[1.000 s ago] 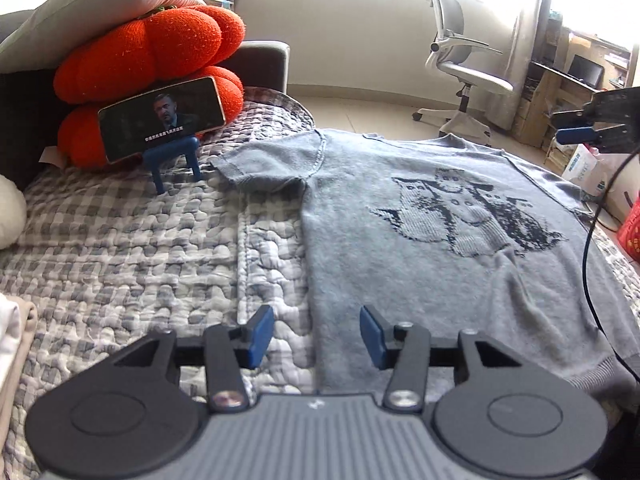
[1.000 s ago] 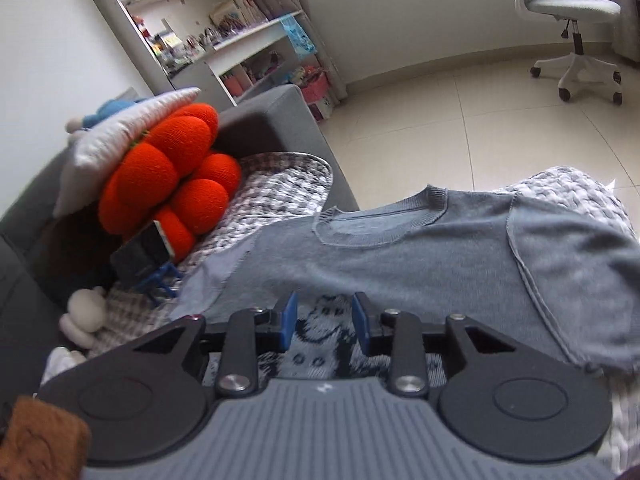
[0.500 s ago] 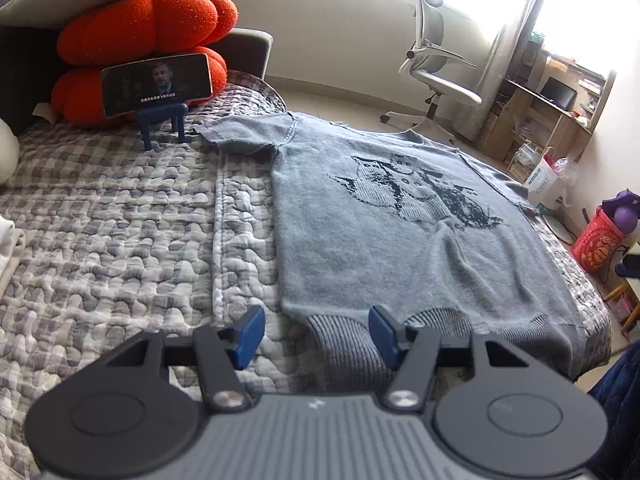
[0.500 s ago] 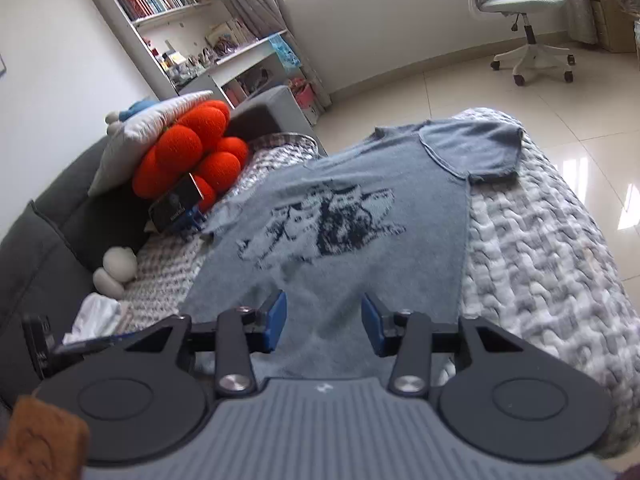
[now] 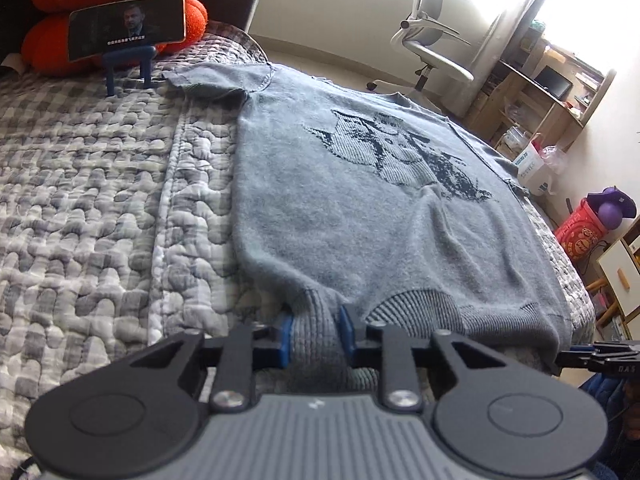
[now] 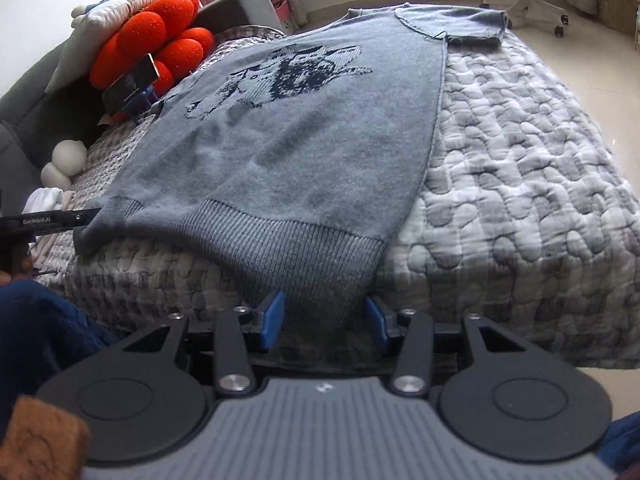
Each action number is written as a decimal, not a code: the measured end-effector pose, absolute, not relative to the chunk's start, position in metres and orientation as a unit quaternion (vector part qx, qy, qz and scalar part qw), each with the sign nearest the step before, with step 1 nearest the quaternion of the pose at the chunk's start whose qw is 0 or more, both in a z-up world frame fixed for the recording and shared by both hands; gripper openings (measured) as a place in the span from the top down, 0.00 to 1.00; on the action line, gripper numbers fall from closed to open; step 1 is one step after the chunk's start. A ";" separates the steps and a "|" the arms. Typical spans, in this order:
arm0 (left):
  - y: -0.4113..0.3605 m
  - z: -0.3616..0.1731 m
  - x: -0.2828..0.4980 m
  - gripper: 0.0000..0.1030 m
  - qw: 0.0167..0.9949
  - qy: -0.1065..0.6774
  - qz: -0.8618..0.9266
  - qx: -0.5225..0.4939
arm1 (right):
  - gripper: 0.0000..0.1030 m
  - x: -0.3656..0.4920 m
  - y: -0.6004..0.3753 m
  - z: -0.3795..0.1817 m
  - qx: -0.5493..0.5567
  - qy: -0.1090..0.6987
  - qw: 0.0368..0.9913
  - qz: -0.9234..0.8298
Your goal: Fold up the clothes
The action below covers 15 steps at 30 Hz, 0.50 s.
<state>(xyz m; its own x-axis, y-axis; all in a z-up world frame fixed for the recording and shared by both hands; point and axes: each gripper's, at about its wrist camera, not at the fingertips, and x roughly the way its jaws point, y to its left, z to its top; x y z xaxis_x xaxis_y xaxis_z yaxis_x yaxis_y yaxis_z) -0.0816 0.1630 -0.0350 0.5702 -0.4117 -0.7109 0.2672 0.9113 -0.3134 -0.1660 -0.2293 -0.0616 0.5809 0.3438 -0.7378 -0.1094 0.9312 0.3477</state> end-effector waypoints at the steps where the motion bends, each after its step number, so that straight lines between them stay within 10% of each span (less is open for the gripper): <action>1: 0.163 -0.034 -0.083 0.91 0.881 0.422 -0.192 -0.090 | 0.87 -0.165 -0.228 -0.062 0.126 0.436 0.882 0.126; 15: 0.160 0.001 -0.119 0.90 0.875 0.430 -0.194 -0.110 | 0.93 -0.201 -0.292 0.032 0.179 0.354 0.911 0.111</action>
<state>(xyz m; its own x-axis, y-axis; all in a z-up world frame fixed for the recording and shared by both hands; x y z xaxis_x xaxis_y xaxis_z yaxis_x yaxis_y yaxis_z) -0.1190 0.1599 0.0007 0.5557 -0.4333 -0.7096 0.2444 0.9009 -0.3588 -0.2013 -0.2924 0.0318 0.7246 0.3285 -0.6059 -0.0750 0.9114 0.4045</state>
